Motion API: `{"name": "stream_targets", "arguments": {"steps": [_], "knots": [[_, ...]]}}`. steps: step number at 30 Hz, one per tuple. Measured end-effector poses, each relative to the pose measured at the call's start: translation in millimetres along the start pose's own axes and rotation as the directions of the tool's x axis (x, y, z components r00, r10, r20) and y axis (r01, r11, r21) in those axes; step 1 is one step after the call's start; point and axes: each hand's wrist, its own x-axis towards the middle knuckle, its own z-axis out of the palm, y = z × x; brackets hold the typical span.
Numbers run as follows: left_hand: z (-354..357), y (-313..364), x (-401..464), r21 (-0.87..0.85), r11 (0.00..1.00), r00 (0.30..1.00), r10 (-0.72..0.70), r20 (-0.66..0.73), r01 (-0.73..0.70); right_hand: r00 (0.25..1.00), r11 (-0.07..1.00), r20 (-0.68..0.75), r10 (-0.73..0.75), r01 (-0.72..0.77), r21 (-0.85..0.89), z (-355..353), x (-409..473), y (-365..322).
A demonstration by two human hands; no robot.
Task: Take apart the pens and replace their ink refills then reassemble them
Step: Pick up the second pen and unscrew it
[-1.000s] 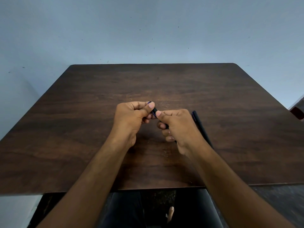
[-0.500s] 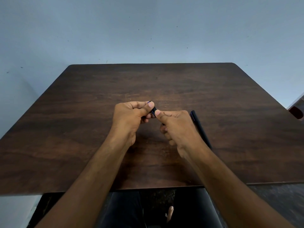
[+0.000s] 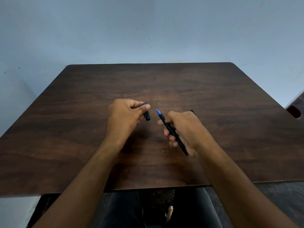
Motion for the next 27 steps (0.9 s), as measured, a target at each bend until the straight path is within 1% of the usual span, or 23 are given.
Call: {"name": "stream_targets", "arguments": {"steps": [2, 4, 6, 8, 10, 14, 17, 22, 24, 26, 27], "knots": [[4, 3, 2, 0.15, 0.989, 0.999, 0.005, 0.044, -0.012, 0.999, 0.999, -0.024, -0.045, 0.045, 0.014, -3, 1, 1], [9, 6, 5, 0.272, 0.962, 0.997, -0.009, 0.078, -0.013, 0.995, 0.993, -0.028, -0.097, 0.099, 0.071, -8, 3, 3], [12, 9, 9, 0.36, 0.933, 0.996, -0.02, 0.091, -0.015, 0.989, 0.983, -0.012, -0.144, 0.145, 0.114, -12, 3, 6], [15, 9, 11, 0.428, 0.903, 0.995, -0.01, 0.099, -0.034, 0.988, 0.979, 0.014, -0.155, 0.152, 0.135, -16, 3, 9], [17, 7, 12, 0.457, 0.888, 0.996, 0.004, 0.092, -0.046, 0.989, 0.983, 0.017, -0.146, 0.144, 0.115, -20, 4, 12], [22, 1, 14, 0.479, 0.876, 0.997, 0.019, 0.071, -0.051, 0.992, 0.991, -0.059, -0.113, 0.117, 0.066, -21, 8, 15], [25, -4, 17, 0.513, 0.858, 0.997, -0.012, 0.075, -0.028, 0.996, 0.991, -0.043, -0.077, 0.081, 0.107, -20, 9, 15], [29, -4, 17, 0.59, 0.807, 0.996, -0.034, 0.086, -0.024, 0.996, 0.991, -0.025, -0.088, 0.09, 0.102, -20, 8, 14], [28, -2, 14, 0.592, 0.805, 0.997, -0.012, 0.079, -0.038, 0.996, 0.991, -0.025, -0.09, 0.092, 0.099, -20, 8, 14], [25, -1, 10, 0.588, 0.805, 0.996, 0.046, 0.071, -0.08, 0.996, 0.99, -0.024, -0.087, 0.089, 0.106, -21, 9, 15], [23, 0, 7, 0.56, 0.822, 0.994, 0.08, 0.073, -0.107, 0.997, 0.99, -0.018, -0.079, 0.081, 0.111, -21, 10, 16]]}}
